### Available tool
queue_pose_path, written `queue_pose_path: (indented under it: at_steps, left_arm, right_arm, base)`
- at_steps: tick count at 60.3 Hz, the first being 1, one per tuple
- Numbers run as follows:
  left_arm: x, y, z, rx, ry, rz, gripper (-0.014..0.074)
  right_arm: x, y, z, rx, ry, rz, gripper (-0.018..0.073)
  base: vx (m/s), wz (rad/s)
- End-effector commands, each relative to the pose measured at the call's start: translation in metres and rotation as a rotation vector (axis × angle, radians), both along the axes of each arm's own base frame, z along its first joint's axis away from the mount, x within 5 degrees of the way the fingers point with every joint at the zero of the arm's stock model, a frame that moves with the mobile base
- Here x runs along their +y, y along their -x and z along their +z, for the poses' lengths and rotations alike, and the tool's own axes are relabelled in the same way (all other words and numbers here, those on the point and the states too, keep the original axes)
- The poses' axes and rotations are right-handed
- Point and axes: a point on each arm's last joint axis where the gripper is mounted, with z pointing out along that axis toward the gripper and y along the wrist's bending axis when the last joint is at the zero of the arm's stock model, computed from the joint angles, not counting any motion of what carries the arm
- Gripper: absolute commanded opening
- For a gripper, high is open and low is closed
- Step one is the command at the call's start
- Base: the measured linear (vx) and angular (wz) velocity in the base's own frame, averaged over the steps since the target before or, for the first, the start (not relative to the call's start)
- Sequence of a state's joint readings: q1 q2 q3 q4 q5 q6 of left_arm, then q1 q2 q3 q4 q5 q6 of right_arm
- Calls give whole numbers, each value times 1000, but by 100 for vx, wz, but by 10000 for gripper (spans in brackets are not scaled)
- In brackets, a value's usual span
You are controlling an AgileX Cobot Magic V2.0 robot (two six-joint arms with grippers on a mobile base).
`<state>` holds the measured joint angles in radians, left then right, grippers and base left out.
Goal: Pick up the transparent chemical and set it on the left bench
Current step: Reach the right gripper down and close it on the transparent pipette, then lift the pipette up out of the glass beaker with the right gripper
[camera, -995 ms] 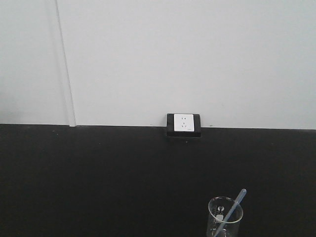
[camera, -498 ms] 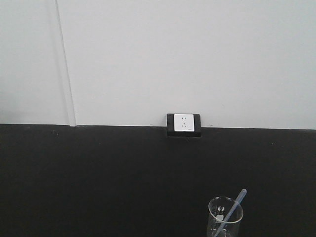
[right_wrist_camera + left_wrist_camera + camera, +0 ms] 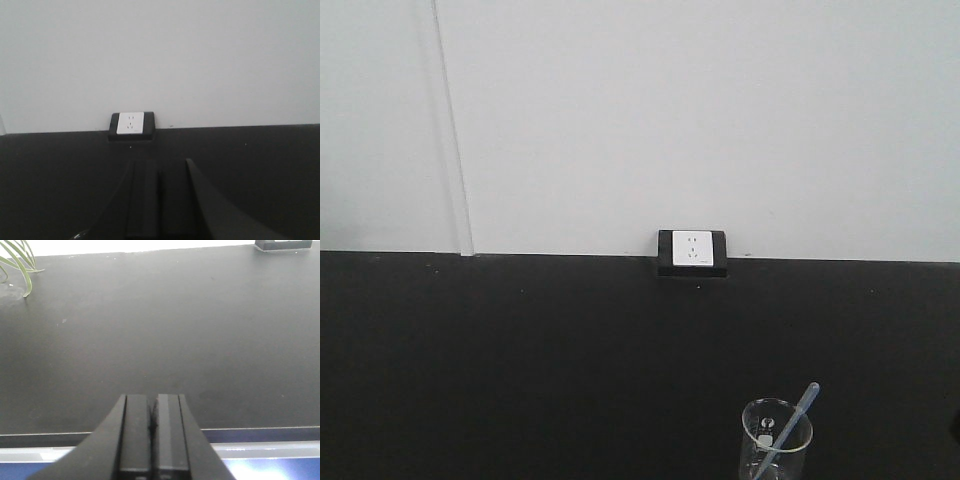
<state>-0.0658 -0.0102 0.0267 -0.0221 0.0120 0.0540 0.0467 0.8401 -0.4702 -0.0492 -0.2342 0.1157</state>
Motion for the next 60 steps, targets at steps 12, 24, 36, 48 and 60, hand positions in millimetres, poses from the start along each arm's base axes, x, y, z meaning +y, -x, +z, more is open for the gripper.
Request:
queue_pose_path:
  at_steps: [12,24,36,48,60]
  left_arm:
    - [0,1,3,-81,14,-1,-3]
    - [0,1,3,-81,14,-1,-3]
    - [0,1,3,-81,14,-1,-3]
    - [0,1,3,-81,14,-1,-3]
    - [0,1,3,-81,14,-1,-3]
  right_arm:
    - [3,-47,4,-56,-39,9,318]
    - [3,-70,-16,-23,-177,-12,602]
    - [4,-93,-45,38,-393,-25,631]
    - [16,-125,-73,55,-463,94,542]
    - [26,-163,-88,95,-480,173,519]
  base:
    - [0,0]
    - [0,0]
    - [0,0]
    - [0,0]
    - [0,0]
